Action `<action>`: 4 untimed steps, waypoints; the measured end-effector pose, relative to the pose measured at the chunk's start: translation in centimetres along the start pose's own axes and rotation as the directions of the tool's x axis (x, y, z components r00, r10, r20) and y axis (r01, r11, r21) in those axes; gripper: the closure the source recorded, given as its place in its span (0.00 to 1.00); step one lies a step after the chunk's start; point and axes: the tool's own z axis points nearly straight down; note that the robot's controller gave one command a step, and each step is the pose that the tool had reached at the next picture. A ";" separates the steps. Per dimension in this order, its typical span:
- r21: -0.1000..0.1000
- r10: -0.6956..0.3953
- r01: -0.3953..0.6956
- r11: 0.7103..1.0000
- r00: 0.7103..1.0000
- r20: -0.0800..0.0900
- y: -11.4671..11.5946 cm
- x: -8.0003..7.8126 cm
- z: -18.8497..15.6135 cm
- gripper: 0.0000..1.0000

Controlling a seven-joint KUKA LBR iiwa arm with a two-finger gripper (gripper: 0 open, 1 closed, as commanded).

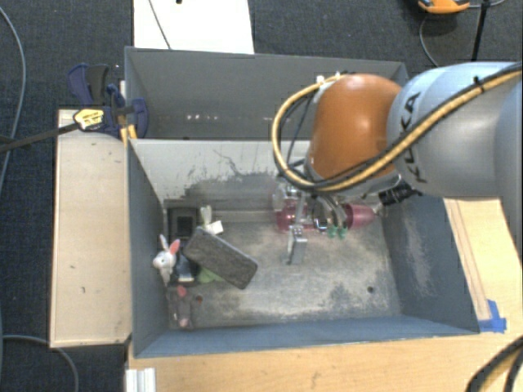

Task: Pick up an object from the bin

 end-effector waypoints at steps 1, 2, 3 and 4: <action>0.000 0.001 -0.001 1.000 1.000 0.000 0.0 0.0 0.0 0.00; -0.001 0.028 -0.028 1.000 1.000 0.006 0.9 2.4 3.0 0.00; 0.000 0.064 -0.064 0.998 0.998 0.004 4.3 3.3 7.2 0.00; 0.000 -0.165 0.165 0.986 0.986 0.009 6.3 4.0 8.1 1.00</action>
Offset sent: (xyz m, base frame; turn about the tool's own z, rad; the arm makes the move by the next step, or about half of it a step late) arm -0.0441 0.0178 -0.0555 0.0535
